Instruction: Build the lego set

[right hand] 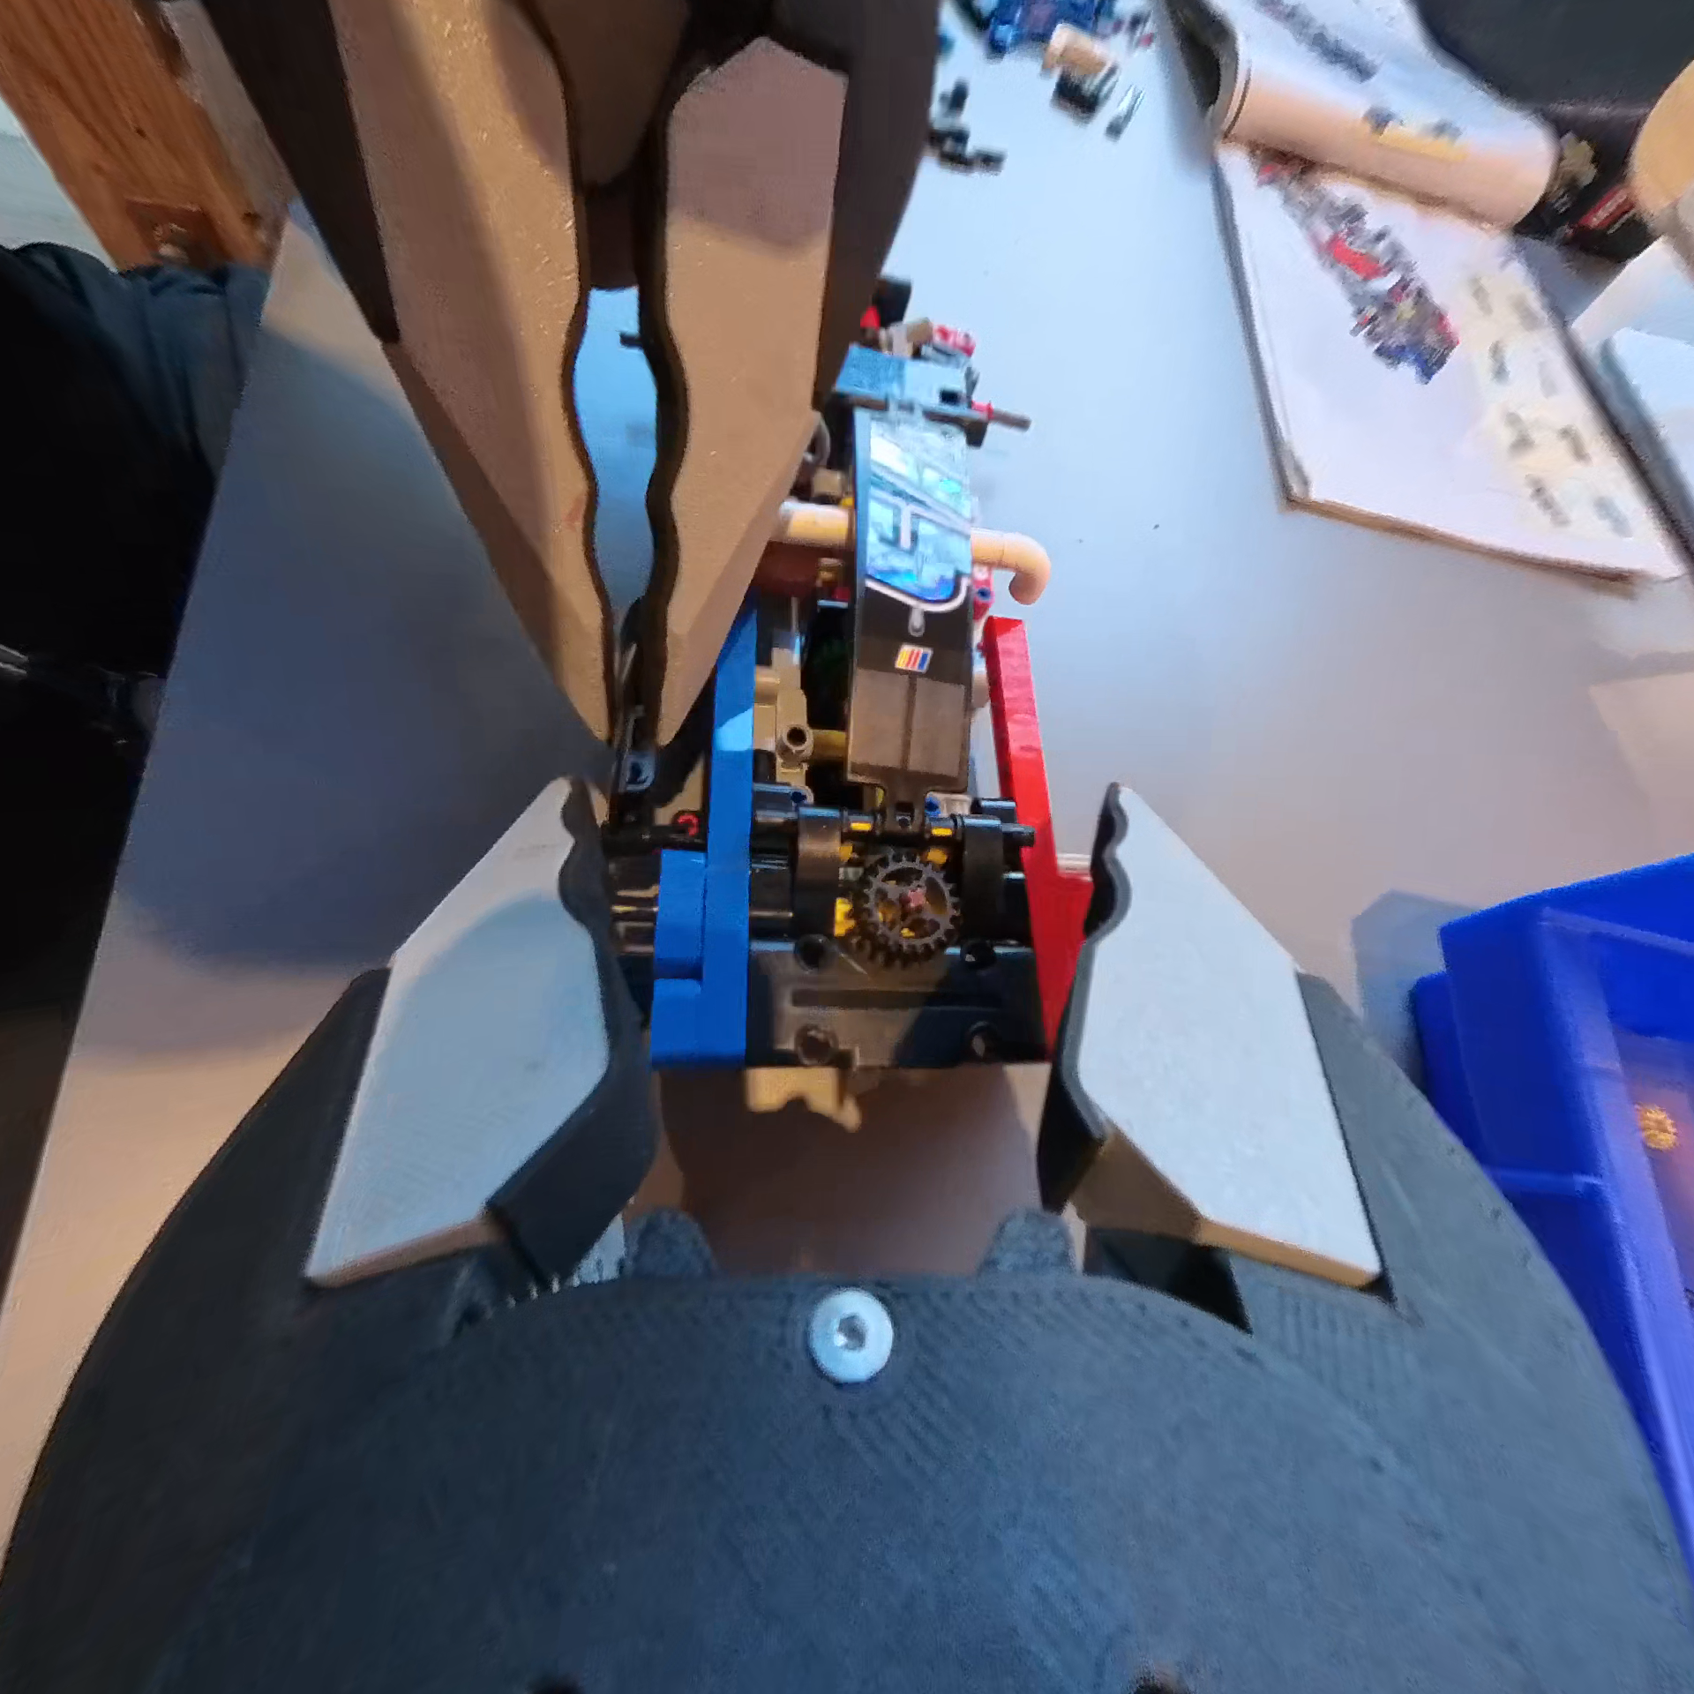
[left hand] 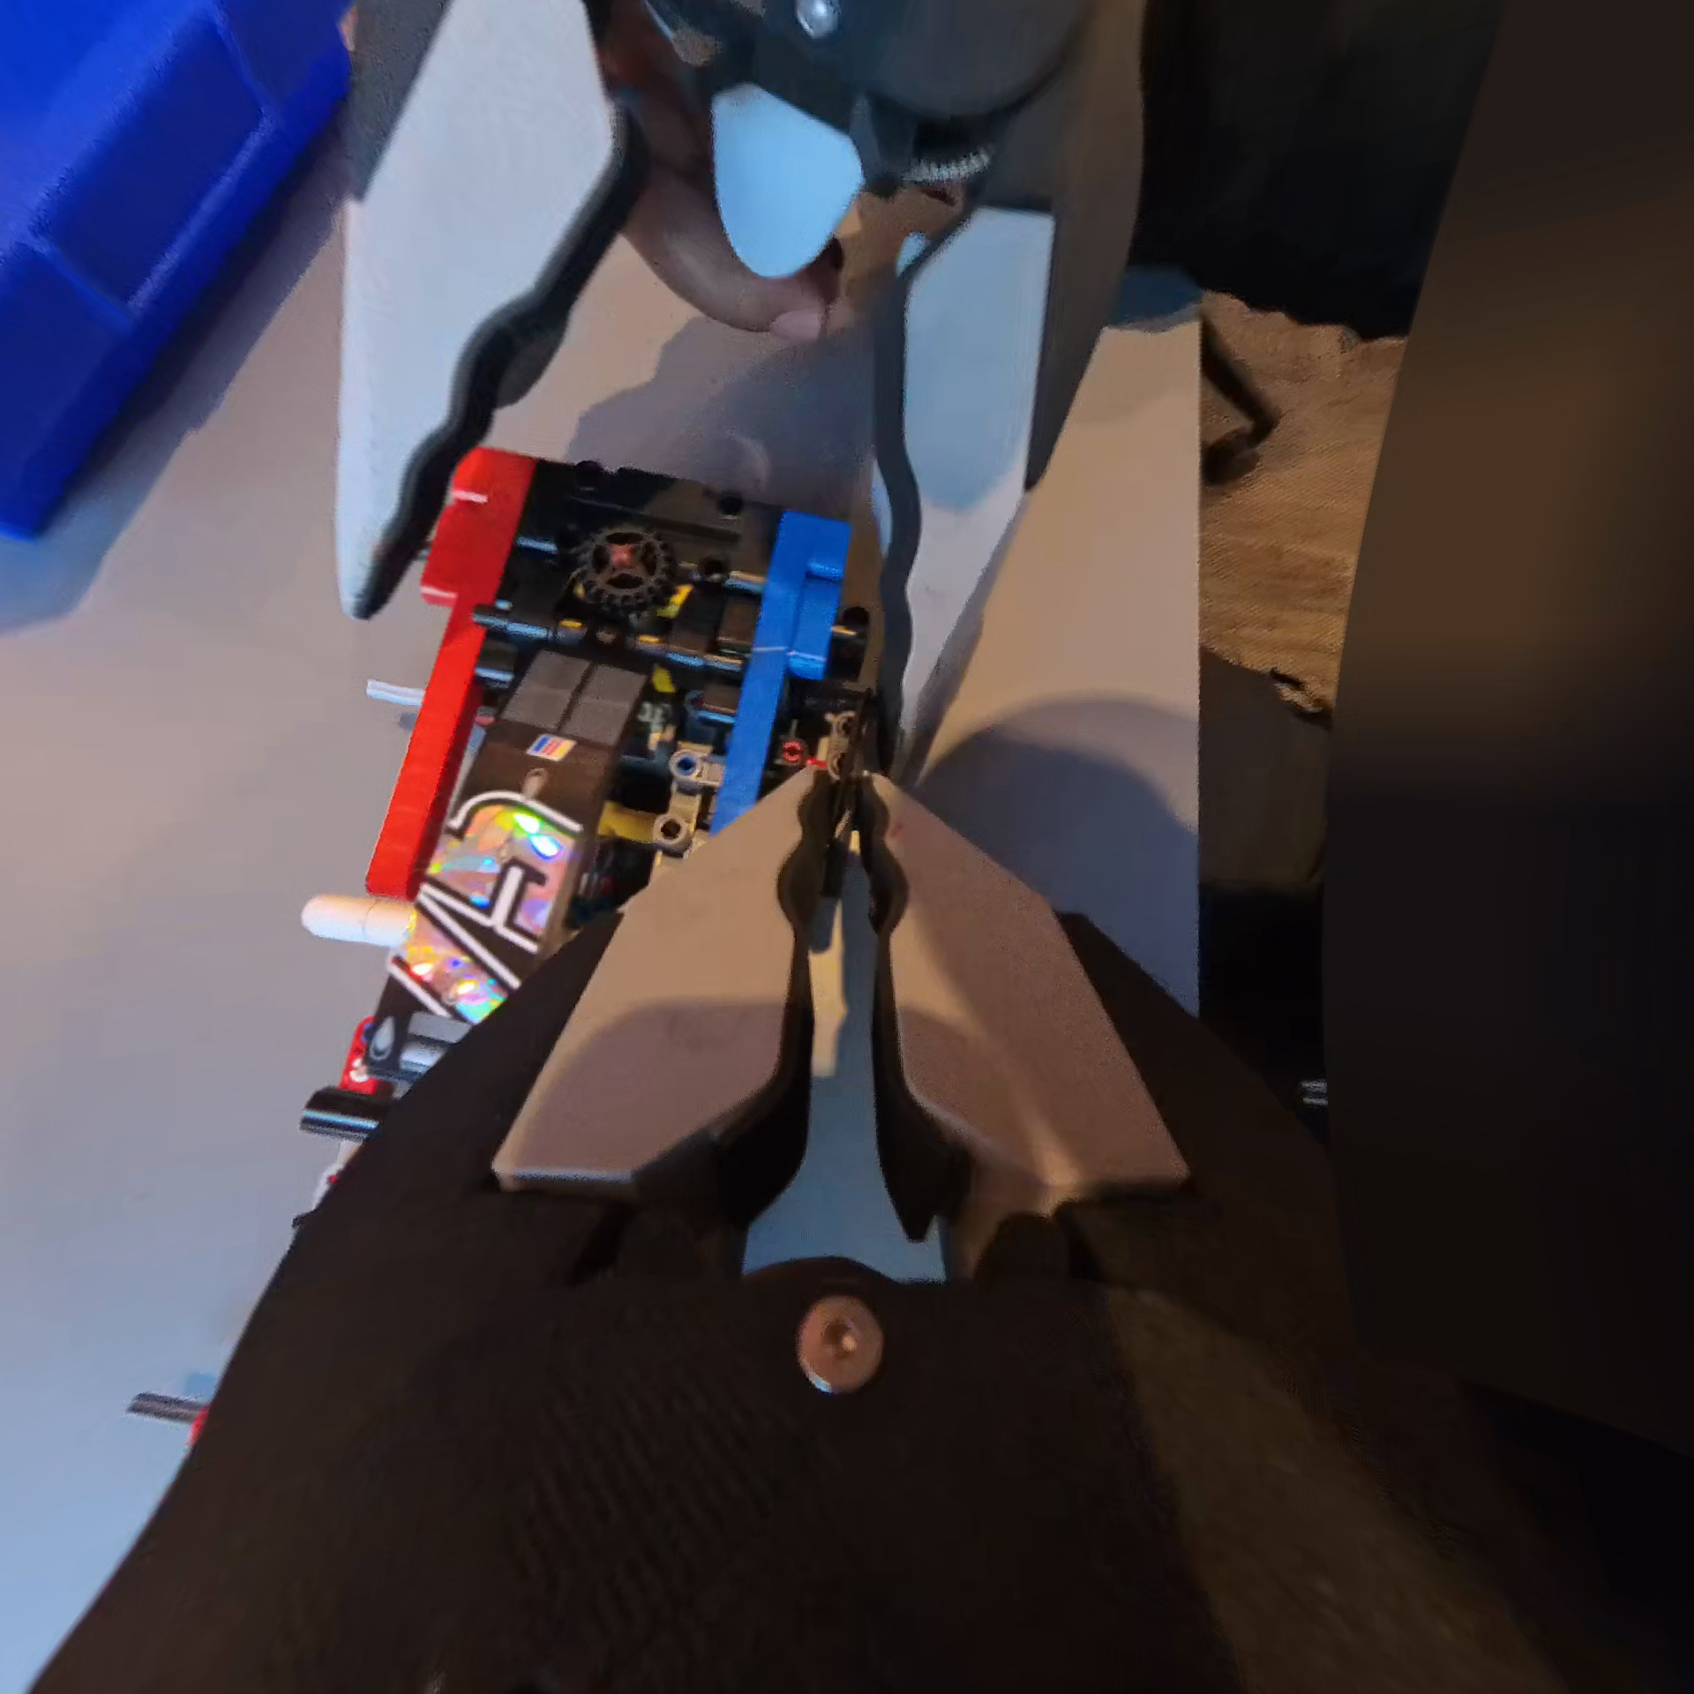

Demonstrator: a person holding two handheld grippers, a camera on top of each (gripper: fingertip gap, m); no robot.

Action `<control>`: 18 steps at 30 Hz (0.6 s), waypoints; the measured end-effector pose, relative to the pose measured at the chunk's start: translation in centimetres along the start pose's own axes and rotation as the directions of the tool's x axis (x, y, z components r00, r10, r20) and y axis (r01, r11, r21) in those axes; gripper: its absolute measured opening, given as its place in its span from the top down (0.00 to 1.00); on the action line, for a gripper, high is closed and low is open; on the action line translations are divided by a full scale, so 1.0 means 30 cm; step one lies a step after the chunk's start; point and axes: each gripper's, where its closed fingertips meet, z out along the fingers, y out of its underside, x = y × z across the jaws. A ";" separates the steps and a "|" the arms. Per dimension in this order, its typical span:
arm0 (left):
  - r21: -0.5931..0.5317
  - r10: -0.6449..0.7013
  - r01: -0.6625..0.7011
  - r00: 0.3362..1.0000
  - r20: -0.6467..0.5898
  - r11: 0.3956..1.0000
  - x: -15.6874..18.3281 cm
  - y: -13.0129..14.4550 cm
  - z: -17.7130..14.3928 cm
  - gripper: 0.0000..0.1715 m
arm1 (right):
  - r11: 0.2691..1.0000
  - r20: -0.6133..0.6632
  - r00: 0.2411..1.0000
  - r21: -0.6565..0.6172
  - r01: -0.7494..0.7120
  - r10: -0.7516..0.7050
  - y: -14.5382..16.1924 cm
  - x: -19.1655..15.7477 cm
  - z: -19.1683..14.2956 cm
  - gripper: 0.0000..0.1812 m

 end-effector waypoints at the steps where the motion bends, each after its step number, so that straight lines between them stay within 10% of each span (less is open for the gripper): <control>1: 0.007 0.039 -0.039 0.999 0.019 0.999 0.012 -0.001 -0.004 0.99 | 0.999 -0.019 1.000 0.032 0.019 -0.018 -0.019 -0.003 -0.017 0.42; 12: 0.051 0.418 -0.461 0.840 0.345 0.886 0.041 0.027 -0.043 0.99 | 0.966 -0.116 0.988 0.228 0.125 -0.100 -0.112 -0.174 -0.126 0.73; 18: -0.033 0.611 -0.740 0.528 0.590 0.672 0.056 0.005 -0.093 1.00 | 0.943 -0.113 0.977 0.300 -0.142 0.183 -0.126 -0.170 -0.148 0.88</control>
